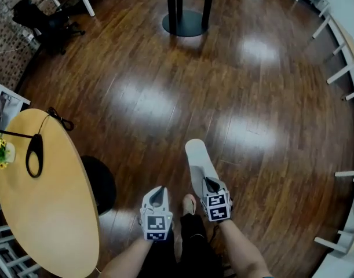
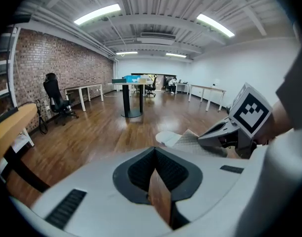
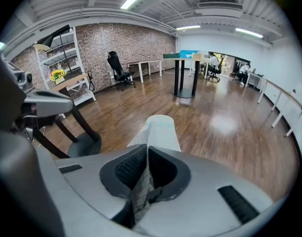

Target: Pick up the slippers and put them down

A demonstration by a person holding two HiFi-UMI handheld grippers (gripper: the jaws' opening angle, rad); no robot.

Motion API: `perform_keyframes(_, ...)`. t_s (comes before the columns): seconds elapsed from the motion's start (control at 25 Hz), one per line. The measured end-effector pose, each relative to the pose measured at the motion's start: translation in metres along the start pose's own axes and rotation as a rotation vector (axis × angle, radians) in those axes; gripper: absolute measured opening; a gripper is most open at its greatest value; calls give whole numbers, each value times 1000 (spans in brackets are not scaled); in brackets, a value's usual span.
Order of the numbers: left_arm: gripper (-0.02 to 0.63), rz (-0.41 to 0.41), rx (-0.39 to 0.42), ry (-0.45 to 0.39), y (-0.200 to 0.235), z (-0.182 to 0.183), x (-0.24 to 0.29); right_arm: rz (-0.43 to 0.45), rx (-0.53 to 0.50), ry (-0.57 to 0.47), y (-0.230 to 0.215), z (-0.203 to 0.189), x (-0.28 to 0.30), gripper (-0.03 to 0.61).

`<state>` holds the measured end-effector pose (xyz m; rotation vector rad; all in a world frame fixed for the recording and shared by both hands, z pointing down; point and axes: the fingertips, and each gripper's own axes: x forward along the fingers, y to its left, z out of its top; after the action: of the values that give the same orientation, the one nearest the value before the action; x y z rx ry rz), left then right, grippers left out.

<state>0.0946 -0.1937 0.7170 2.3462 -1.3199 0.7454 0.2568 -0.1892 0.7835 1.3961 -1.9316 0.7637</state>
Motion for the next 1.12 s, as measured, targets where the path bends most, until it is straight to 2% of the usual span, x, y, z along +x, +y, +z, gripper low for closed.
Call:
perform_keyframes(0.24, 5, -1, -20, 50, 7, -56, 62, 13, 3, 26, -13, -40, 80, 28)
perform_keyframes(0.64, 5, 33, -71, 99, 23, -92, 94, -2, 4, 66, -51, -55, 166, 29)
perform_keyframes(0.84, 5, 39, -65, 92, 28, -97, 124, -4, 0, 69, -65, -49, 203, 29)
perform_keyframes(1.12, 5, 27, -55, 35, 41, -111, 202, -8, 20, 45, -74, -63, 248, 29)
